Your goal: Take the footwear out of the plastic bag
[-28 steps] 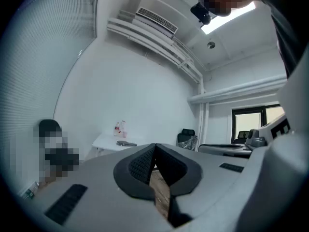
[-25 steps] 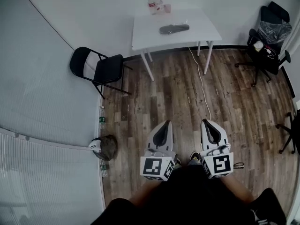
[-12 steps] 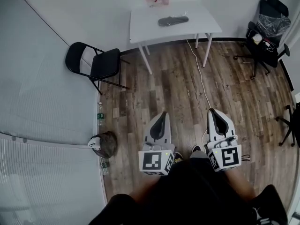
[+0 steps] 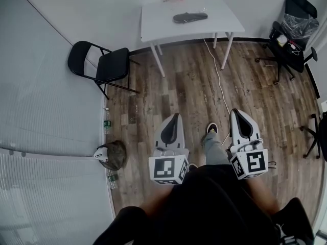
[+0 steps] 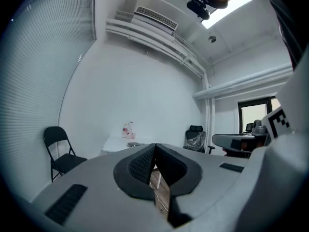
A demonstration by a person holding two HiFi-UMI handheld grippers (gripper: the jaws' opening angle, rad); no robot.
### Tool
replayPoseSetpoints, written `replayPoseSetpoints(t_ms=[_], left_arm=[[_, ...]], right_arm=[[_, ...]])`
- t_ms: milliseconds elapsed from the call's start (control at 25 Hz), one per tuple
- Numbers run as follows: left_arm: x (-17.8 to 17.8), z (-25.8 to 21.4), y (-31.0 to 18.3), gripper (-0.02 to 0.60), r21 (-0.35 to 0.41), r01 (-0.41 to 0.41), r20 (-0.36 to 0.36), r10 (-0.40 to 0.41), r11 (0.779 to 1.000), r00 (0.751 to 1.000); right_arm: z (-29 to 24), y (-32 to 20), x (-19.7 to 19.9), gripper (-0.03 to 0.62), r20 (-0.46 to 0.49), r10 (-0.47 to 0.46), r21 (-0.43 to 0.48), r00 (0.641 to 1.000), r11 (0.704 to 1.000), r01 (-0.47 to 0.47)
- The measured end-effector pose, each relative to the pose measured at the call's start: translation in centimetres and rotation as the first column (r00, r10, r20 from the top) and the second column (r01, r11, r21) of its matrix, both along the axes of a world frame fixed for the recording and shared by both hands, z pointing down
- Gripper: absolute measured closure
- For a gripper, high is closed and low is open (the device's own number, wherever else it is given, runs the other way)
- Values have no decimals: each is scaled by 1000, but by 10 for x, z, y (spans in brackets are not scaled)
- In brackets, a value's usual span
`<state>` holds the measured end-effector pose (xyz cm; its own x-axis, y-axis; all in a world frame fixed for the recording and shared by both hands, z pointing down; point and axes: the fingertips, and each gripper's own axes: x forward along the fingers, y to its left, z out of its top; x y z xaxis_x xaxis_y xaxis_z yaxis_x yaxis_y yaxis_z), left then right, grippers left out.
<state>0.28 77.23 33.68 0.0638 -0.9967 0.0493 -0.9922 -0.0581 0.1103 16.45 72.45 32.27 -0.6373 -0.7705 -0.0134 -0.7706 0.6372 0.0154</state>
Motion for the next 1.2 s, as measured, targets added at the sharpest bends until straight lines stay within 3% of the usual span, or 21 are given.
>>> replayPoseSetpoints(t_ms=[200,720,1200], left_arm=[[-9,7,-47,562,-8,7,13,-7,1000,1000],[-29,-4,-232,561,-37,61,45,-59,997,997],[-25,-2,-366,561,-92,100,69,-94,991,993]], right_arm=[[10,-51,-9,577,7,-3,-1,1000,1000,3],[19,-253,-33,577,21,-73,-79,997,994,75],[23,-393,-11,577,80,-80,-130,994,987,90]])
